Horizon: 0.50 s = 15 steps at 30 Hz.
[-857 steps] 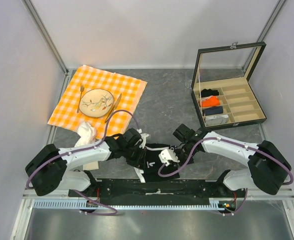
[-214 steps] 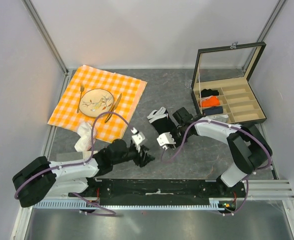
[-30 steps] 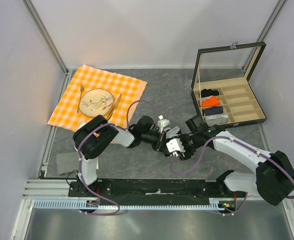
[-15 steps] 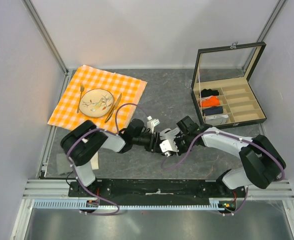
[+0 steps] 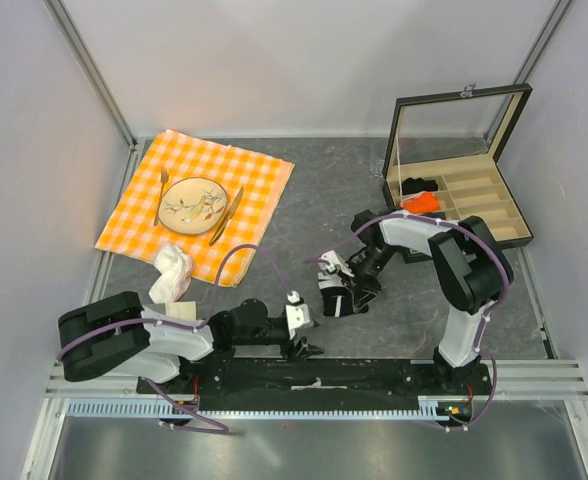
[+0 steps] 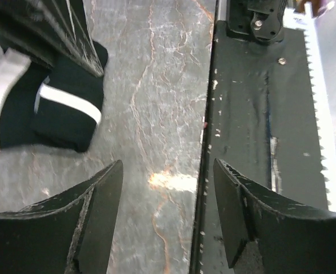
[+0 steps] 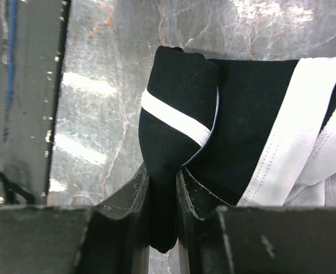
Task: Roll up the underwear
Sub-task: Roll the underwear to the center of the board.
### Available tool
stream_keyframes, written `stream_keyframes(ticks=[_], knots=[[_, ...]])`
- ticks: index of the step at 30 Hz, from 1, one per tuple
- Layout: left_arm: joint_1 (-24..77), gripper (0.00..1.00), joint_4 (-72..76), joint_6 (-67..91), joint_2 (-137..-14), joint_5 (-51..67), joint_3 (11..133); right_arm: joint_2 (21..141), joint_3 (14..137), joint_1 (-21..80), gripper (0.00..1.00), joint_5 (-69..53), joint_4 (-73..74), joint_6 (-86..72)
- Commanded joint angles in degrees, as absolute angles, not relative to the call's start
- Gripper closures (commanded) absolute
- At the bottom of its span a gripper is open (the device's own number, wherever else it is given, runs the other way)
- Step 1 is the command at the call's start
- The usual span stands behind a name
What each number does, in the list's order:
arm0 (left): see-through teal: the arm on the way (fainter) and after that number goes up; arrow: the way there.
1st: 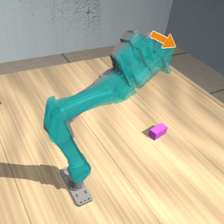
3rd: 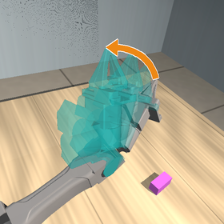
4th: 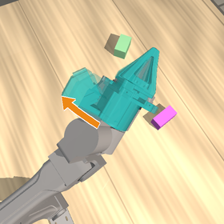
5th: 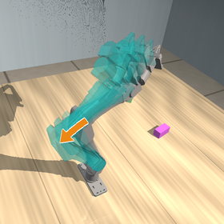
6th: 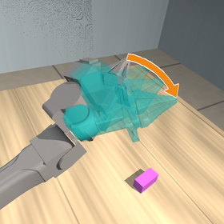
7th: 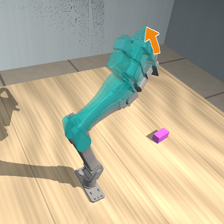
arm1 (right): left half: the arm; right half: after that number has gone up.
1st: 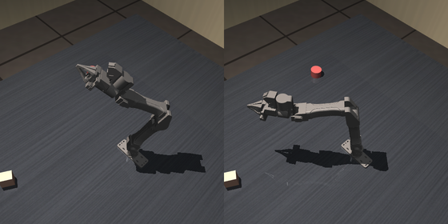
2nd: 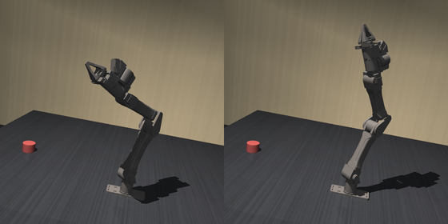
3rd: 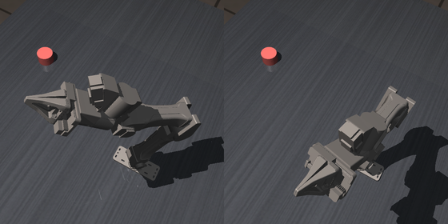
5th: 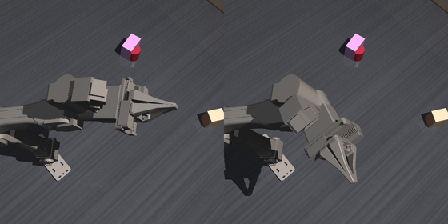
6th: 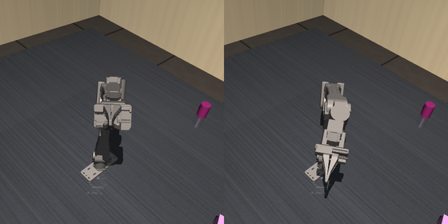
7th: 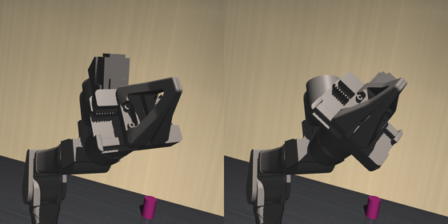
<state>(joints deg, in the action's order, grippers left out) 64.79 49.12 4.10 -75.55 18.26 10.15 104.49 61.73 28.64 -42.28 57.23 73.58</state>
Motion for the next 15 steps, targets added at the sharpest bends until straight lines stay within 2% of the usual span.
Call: stream_keyframes(ticks=[1, 9, 15], knots=[[70.22, 0.28, 46.78, -16.07, -76.62, 4.41, 15.63, 110.29, 64.6, 27.51, 0.81, -46.5, 68.11, 76.38], [73.3, 0.27, 40.43, -27.41, -88.76, 0.97, 27.32, 112.76, 65.13, 27.25, 0.8, -46.23, 68.2, 75.59], [73.92, 0.27, 38.24, -29.62, -94.82, 0.27, 30.58, 113.2, 65.21, 26.81, 0.79, -46.14, 68.2, 75.67]])
